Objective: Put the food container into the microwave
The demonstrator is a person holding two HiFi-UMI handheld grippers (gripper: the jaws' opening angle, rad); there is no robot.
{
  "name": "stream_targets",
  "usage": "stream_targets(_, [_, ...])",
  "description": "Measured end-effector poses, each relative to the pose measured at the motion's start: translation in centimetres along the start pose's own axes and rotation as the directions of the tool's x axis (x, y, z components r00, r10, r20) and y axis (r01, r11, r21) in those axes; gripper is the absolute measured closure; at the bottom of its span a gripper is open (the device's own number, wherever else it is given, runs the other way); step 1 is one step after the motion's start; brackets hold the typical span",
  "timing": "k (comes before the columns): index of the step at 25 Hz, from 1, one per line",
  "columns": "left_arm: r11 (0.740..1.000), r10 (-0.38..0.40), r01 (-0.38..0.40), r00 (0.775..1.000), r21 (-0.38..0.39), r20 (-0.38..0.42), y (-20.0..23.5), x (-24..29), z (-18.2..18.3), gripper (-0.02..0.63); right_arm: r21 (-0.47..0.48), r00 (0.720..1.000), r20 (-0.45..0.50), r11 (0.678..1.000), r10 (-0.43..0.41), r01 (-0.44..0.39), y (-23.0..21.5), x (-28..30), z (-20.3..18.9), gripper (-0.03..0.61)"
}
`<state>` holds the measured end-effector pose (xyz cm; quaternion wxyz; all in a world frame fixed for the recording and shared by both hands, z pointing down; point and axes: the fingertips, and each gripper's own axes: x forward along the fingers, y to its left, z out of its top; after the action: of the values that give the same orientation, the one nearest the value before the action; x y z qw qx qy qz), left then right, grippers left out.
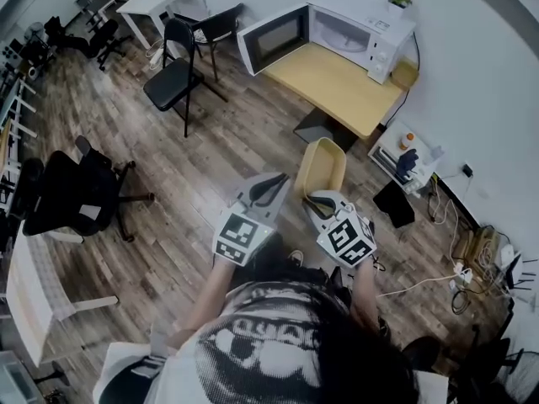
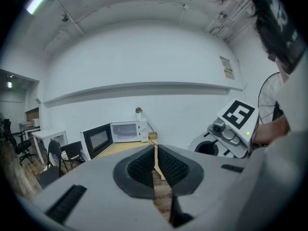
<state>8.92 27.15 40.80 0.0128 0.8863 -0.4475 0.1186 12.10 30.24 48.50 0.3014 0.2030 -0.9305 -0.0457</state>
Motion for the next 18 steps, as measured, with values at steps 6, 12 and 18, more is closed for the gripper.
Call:
stream_targets(6, [1.000, 0.011, -0.011, 1.000, 0.015, -0.023, 0.7, 0.6, -0.2, 0.597, 0.016, 1.000, 0.005, 1.000, 0.001, -0.002, -0.2, 0.2, -0.6, 0.558])
stream_targets(12, [0.999, -0.027, 0.029, 0.999, 0.030, -0.045, 0.6, 1.8, -0.6, 0.597, 0.040, 1.000, 0.005, 0.999, -0.018, 0.018, -1.4, 0.7, -1.0, 0.558])
stream_targets(18, [0.998, -0.060, 0.061, 0.997, 0.012, -0.044, 2.7, 4.2, -0.8, 0.597, 0.057, 0.999, -0.030, 0.998, -0.025, 0.027, -3.3, 2.4, -1.2, 0.558])
